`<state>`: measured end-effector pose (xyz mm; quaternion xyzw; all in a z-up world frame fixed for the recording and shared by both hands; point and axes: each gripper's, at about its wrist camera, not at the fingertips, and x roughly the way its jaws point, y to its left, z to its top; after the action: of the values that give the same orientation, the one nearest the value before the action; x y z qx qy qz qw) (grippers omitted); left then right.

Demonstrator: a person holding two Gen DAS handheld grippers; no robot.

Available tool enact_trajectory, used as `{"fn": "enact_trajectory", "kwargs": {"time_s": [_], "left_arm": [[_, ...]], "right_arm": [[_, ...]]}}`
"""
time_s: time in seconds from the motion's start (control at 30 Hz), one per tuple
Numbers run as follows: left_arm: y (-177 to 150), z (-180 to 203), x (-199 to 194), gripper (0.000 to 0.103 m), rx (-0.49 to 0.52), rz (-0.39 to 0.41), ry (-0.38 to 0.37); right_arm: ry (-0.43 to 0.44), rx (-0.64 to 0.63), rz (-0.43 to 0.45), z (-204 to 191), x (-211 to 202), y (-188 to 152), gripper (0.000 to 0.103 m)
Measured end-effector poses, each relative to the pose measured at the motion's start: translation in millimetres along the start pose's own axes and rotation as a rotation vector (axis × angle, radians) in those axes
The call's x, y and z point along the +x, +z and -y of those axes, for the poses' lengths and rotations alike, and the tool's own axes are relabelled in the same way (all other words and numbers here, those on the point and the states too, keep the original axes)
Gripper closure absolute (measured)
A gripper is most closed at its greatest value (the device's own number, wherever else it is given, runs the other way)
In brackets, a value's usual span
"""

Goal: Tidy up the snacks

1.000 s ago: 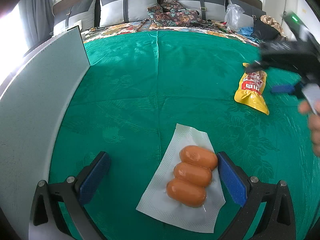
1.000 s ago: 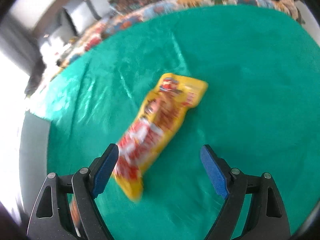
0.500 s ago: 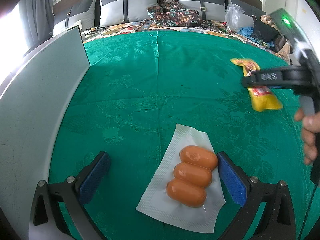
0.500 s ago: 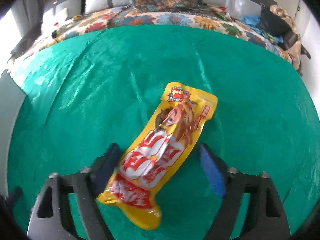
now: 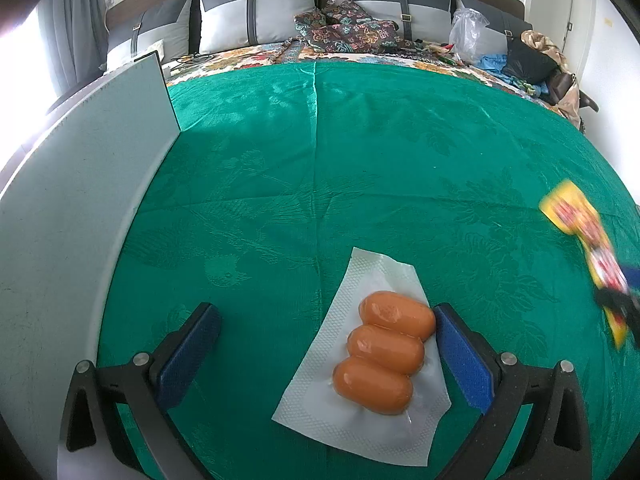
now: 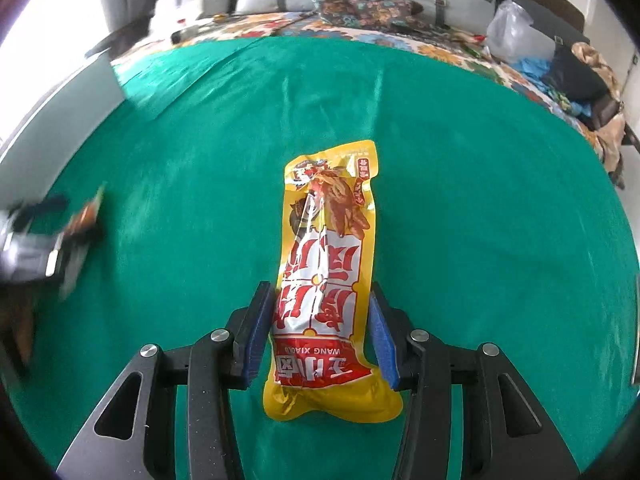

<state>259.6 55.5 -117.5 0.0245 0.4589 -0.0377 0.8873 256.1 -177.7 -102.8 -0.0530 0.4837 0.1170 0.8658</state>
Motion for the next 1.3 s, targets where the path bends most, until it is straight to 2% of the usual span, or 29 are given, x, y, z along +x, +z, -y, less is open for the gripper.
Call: {"fn": "enact_trajectory", "kwargs": {"time_s": [0.2,0.27,0.3,0.43,1.3], "left_arm": [[0,0,0,0.0,0.0,0.0,0.0],[0,0,0,0.0,0.0,0.0,0.0],[0,0,0,0.0,-0.001,0.0,0.001],[0,0,0,0.0,-0.001,0.0,0.001],[0,0,0,0.0,-0.002,0.0,0.002]], "right_arm": [[-0.02,-0.03,0.072,16,-30,-56,0.051],[-0.037,-0.028,0.111,17,-31,-64,0.044],[-0.051,-0.017,0.128,18,-31,-68,0.036],[-0.049,0.069,0.111,31,-23,-63,0.02],[-0.057,0.075,0.109,31,-25,-66,0.017]]}}
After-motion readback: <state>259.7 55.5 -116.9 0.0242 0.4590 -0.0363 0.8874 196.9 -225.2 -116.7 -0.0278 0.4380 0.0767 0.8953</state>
